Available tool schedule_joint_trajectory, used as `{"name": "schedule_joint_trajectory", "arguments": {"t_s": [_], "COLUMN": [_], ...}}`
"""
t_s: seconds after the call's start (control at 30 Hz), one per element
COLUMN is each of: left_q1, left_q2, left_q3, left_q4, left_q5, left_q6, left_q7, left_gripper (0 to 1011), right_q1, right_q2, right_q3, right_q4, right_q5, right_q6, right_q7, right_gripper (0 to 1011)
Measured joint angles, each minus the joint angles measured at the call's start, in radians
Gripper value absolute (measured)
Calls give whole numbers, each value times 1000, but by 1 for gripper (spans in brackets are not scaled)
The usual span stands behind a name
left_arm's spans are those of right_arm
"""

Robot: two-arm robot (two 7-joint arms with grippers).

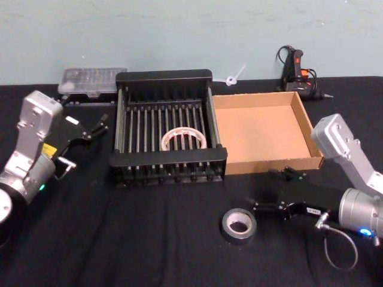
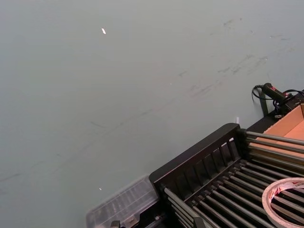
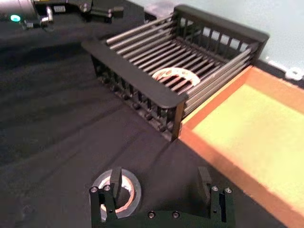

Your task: Pick up the white tape and place it into the black box , Pick up the silver tape and place it into the brown box.

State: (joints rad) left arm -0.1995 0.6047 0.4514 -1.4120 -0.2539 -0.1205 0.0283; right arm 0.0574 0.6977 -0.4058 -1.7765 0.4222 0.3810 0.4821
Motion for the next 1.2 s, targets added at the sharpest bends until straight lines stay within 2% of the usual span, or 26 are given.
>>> {"name": "schedule_joint_trajectory", "arguments": {"t_s": [0.53, 1.2], "left_q1": [0, 0], "left_q2": [0, 0], "left_q3": [0, 0], "left_q4": [0, 0], "left_q5": [0, 0], "left_q6": [0, 0], "left_q7": [0, 0], "left_gripper": [1001, 1002], "right_q1": [43, 79], "right_q2": [7, -14], "right_q3": [-71, -111], "right_q4": [40, 86], "right_q5": [-11, -24], "right_q6": [35, 55], "right_q7": [28, 27], "right_gripper": [1002, 1002]}}
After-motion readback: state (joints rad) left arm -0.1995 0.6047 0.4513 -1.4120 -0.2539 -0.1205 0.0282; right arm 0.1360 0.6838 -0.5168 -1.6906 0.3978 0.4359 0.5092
